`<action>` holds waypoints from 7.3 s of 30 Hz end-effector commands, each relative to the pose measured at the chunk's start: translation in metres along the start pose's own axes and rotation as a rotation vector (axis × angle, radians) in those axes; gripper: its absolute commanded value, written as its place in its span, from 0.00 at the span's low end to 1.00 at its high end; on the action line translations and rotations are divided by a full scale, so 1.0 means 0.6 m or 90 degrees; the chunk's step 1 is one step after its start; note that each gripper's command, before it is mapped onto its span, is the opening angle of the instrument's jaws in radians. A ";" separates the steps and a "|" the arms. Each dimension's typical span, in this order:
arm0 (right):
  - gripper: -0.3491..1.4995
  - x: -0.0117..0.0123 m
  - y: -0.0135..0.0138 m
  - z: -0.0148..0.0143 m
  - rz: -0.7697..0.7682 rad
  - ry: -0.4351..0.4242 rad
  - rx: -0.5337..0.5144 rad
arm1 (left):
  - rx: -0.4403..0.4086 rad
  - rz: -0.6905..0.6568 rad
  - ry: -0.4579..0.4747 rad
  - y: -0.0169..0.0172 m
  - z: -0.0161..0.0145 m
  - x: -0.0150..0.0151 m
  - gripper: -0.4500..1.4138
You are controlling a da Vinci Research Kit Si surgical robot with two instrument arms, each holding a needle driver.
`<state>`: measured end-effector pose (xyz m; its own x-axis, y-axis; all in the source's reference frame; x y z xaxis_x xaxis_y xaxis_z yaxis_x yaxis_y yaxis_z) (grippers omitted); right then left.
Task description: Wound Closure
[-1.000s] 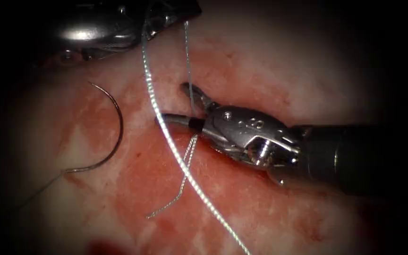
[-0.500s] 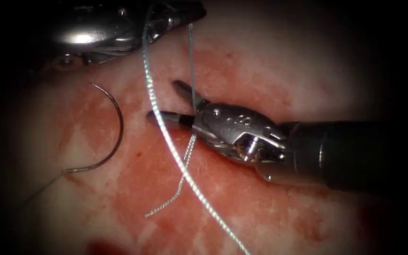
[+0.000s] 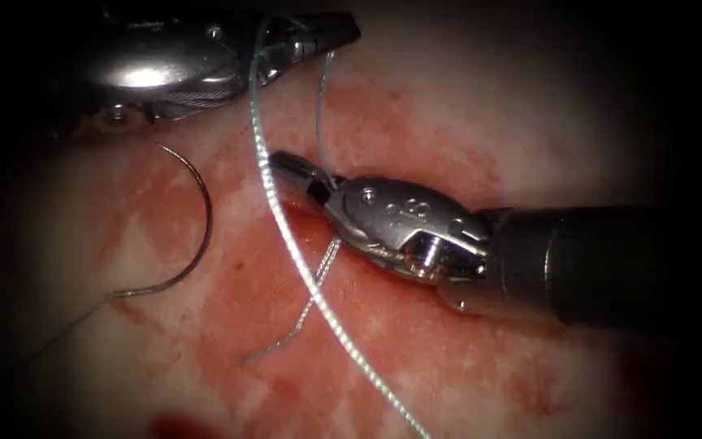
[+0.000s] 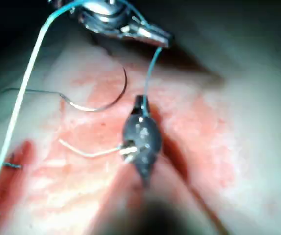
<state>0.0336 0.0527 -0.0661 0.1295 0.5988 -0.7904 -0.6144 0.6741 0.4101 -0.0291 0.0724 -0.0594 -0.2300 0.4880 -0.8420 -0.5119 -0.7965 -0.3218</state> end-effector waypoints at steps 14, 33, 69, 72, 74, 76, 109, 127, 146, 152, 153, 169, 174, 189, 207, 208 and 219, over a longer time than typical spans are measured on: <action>0.50 -0.0003 0.0001 -0.0022 -0.021 0.031 0.052 | -0.006 -0.012 0.009 -0.0013 -0.0042 0.0008 0.05; 0.94 0.0008 0.0074 -0.0212 -0.005 0.028 -0.014 | 0.135 -0.011 -0.070 -0.0009 -0.0223 -0.0114 0.42; 0.97 0.0197 -0.0126 -0.0317 -0.017 0.066 0.115 | -0.216 0.208 0.007 0.0247 -0.0150 -0.0274 0.54; 0.95 0.0148 -0.0149 -0.0283 -0.038 0.043 0.127 | -0.231 0.226 -0.009 0.0259 -0.0136 -0.0308 0.57; 0.94 0.0131 -0.0154 -0.0271 -0.046 0.036 0.131 | -0.225 0.232 -0.014 0.0261 -0.0130 -0.0321 0.56; 0.94 0.0116 -0.0155 -0.0260 -0.052 0.027 0.132 | -0.218 0.236 -0.017 0.0257 -0.0123 -0.0331 0.56; 0.90 0.0063 -0.0084 -0.0260 -0.068 0.012 0.108 | -0.207 0.263 0.068 0.0260 -0.0105 -0.0309 0.05; 0.91 -0.0046 -0.0053 -0.0171 -0.147 -0.070 0.134 | -0.106 0.125 0.064 0.0182 -0.0102 -0.0210 0.05; 0.92 -0.0028 -0.0049 -0.0072 -0.158 -0.002 0.077 | -0.074 0.098 0.086 0.0174 -0.0095 -0.0158 0.05; 0.92 -0.0045 -0.0050 -0.0044 -0.172 0.008 0.074 | -0.076 0.097 0.089 0.0181 -0.0090 -0.0154 0.05; 0.92 -0.0047 -0.0049 -0.0042 -0.172 0.008 0.073 | -0.076 0.097 0.089 0.0181 -0.0089 -0.0154 0.05; 0.92 -0.0035 -0.0049 -0.0002 -0.179 0.022 0.076 | -0.079 0.093 0.089 0.0188 -0.0087 -0.0150 0.05; 0.87 -0.0037 -0.0050 -0.0001 -0.181 0.027 0.089 | -0.080 0.091 0.089 0.0188 -0.0089 -0.0144 0.05; 0.00 -0.0034 -0.0053 -0.0016 -0.196 0.025 0.111 | -0.080 0.091 0.089 0.0190 -0.0093 -0.0145 0.05; 0.71 0.0032 -0.0026 -0.0187 -0.190 0.059 0.077 | 0.044 0.046 0.085 0.0018 -0.0231 -0.0088 0.05; 0.71 0.0032 -0.0027 -0.0188 -0.190 0.059 0.077 | 0.063 0.041 0.077 0.0005 -0.0233 -0.0093 0.10; 0.71 0.0031 -0.0033 -0.0188 -0.190 0.059 0.076 | 0.197 0.040 -0.004 -0.0090 -0.0234 -0.0245 0.05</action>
<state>0.0256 0.0479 -0.0740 0.2159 0.3288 -0.9194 -0.4647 0.8627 0.1994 -0.0102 0.0649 -0.0504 -0.3133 0.4482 -0.8372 -0.7291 -0.6784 -0.0904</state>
